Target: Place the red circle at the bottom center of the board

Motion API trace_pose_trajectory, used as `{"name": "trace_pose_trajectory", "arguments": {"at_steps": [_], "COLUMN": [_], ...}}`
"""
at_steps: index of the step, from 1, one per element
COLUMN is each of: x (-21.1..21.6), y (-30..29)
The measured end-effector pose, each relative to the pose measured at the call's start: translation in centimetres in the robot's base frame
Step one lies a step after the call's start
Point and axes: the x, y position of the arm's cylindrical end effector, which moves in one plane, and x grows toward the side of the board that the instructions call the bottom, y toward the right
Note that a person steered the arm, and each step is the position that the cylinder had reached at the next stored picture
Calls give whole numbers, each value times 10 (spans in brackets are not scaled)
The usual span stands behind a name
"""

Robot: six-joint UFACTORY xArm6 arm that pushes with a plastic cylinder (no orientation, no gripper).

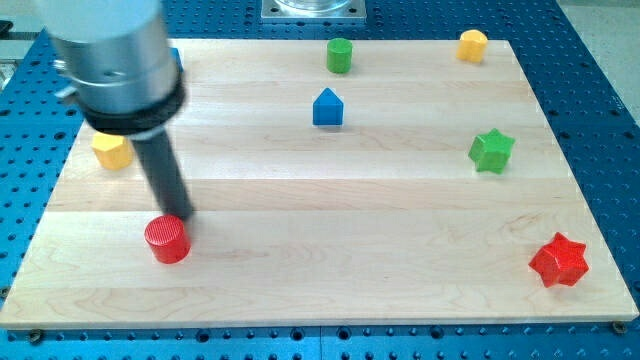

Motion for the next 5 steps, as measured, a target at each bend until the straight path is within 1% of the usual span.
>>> {"name": "trace_pose_trajectory", "arguments": {"at_steps": [1,2,3,4,5], "x": [23,42,43,43,43], "y": [-69,-1,98,149,66]}}
